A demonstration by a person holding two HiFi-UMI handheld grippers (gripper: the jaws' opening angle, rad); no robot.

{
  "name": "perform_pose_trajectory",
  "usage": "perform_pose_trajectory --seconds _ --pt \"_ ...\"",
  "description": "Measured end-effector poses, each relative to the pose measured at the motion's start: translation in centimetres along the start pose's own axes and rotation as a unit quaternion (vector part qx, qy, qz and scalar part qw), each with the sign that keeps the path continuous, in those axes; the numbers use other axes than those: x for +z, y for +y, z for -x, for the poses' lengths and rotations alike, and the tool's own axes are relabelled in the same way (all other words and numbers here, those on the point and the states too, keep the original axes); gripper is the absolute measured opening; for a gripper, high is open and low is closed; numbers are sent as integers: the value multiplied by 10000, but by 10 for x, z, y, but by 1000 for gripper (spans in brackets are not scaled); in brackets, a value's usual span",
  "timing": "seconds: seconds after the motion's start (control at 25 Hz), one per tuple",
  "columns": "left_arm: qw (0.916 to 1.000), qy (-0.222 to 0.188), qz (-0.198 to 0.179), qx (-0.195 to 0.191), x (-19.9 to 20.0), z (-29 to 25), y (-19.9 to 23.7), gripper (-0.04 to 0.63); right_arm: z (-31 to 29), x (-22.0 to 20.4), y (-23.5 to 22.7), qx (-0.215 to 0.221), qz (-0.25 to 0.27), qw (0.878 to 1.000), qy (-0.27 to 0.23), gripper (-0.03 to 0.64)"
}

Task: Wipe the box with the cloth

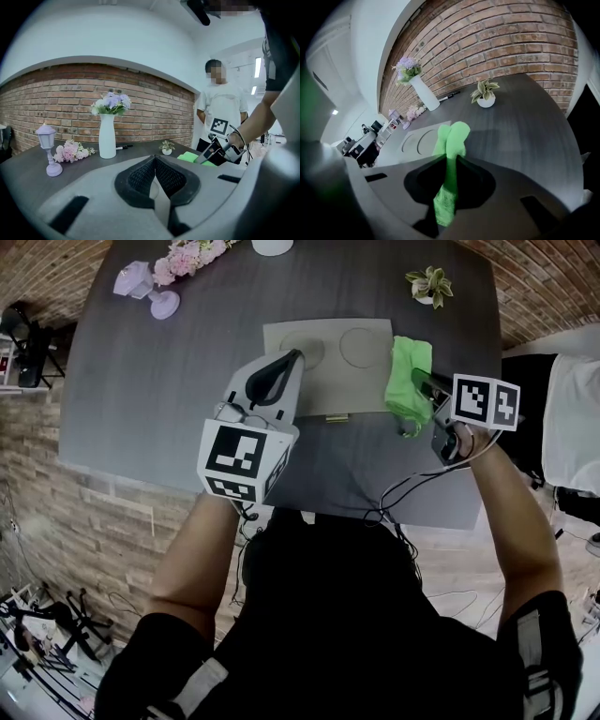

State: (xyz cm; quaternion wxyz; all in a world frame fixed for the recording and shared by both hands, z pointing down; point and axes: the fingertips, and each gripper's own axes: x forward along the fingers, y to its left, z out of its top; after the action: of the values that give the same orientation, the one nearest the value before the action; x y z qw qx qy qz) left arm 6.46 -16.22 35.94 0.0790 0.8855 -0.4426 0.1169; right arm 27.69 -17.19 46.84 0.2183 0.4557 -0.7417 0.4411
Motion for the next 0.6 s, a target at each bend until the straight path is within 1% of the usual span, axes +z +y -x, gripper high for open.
perform_pose_trajectory --seconds 0.32,0.6 --pt "9999 -15 -108 -6 7 0 -13 9 17 -3 -21 -98 -89 9998 -147 38" --pt "9998 -47 -210 56 15 15 -15 9 29 -6 -21 -112 -125 9994 -310 38"
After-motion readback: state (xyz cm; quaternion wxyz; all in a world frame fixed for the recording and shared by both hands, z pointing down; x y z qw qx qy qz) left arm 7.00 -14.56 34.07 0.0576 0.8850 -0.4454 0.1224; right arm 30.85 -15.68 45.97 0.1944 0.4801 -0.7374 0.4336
